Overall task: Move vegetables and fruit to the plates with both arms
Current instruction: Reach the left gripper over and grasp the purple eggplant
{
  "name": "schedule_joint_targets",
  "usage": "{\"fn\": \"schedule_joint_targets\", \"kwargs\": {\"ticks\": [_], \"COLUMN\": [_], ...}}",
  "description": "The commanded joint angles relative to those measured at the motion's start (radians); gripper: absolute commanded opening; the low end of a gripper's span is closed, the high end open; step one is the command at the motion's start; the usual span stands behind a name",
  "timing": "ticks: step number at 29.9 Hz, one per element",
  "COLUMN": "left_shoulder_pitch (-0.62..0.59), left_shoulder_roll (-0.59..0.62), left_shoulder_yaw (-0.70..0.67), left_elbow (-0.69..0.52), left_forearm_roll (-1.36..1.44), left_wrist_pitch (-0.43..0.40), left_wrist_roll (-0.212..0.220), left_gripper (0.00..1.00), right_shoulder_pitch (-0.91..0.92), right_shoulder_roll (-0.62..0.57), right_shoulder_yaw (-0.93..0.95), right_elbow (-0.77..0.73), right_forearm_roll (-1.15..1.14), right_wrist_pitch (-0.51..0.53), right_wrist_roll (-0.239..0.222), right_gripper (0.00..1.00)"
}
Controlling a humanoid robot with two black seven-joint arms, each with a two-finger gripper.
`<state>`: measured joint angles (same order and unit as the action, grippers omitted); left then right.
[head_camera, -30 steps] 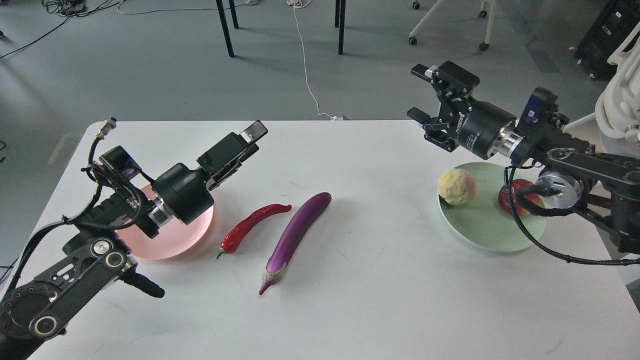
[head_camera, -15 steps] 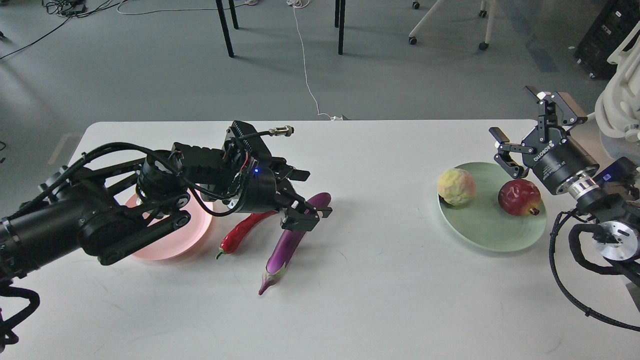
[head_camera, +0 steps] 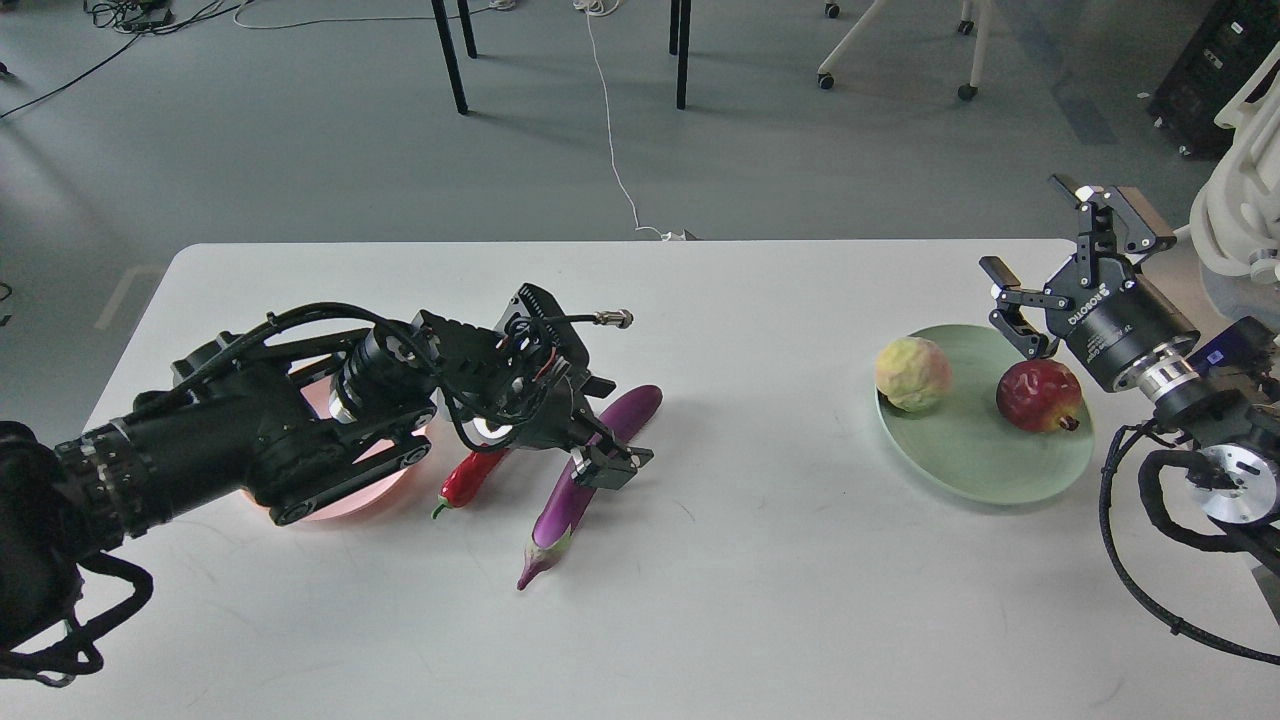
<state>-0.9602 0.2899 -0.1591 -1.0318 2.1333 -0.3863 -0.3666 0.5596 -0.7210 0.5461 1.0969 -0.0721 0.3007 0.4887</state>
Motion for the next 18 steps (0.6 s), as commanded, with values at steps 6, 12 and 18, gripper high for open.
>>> {"fn": "schedule_joint_targets", "kwargs": {"ticks": [6, 12, 18], "left_shoulder_pitch": [0.012, 0.021, 0.035], "left_shoulder_roll": [-0.006, -0.003, 0.003], "left_shoulder_yaw": [0.021, 0.021, 0.021], "left_elbow": [0.042, 0.042, 0.042], "left_forearm_roll": [0.002, 0.002, 0.002], "left_wrist_pitch": [0.001, 0.0, -0.005], "left_wrist_roll": [0.002, 0.002, 0.003], "left_gripper": [0.9, 0.86, 0.8], "right_shoulder_pitch": [-0.003, -0.003, -0.007], "right_shoulder_roll": [0.0, 0.0, -0.002], "right_shoulder_yaw": [0.011, 0.011, 0.011], "right_elbow": [0.001, 0.001, 0.004], "right_forearm_roll": [0.0, 0.0, 0.0], "right_wrist_pitch": [-0.002, -0.002, -0.002], "right_wrist_roll": [0.0, 0.0, 0.0], "right_gripper": [0.98, 0.98, 0.98]}}
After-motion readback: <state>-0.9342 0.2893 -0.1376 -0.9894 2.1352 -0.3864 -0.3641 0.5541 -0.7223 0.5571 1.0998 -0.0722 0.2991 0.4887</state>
